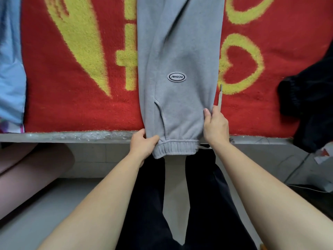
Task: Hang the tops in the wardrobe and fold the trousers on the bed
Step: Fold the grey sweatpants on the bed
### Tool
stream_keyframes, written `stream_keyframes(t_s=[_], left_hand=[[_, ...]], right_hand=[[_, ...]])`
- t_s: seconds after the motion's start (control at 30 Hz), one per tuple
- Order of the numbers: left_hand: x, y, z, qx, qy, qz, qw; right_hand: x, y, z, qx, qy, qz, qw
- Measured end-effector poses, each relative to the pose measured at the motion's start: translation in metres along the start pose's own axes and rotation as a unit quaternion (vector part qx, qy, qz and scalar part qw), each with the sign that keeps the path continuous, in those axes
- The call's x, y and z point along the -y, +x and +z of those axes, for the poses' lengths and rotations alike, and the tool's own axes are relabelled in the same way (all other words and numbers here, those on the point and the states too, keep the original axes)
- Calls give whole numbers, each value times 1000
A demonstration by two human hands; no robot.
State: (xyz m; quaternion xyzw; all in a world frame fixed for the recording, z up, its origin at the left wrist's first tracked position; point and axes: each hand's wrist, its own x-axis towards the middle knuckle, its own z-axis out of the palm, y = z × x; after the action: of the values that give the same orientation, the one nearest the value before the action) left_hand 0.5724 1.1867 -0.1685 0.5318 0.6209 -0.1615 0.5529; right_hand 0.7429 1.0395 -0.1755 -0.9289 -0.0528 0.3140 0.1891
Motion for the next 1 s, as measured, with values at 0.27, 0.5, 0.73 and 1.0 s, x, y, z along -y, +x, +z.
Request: stream_keyframes(t_s=[0.27,0.5,0.73,1.0], left_hand=[[-5,2,-5,37,158,-60,985],[-73,0,-1,-142,245,43,958],[-194,25,-8,-189,296,177,919],[-289,104,-5,-283,174,161,929]], right_hand=[[-7,2,-12,110,-23,52,992],[36,64,-65,125,-3,39,991],[112,141,-131,86,170,5,982],[192,214,-118,109,332,-1,937]])
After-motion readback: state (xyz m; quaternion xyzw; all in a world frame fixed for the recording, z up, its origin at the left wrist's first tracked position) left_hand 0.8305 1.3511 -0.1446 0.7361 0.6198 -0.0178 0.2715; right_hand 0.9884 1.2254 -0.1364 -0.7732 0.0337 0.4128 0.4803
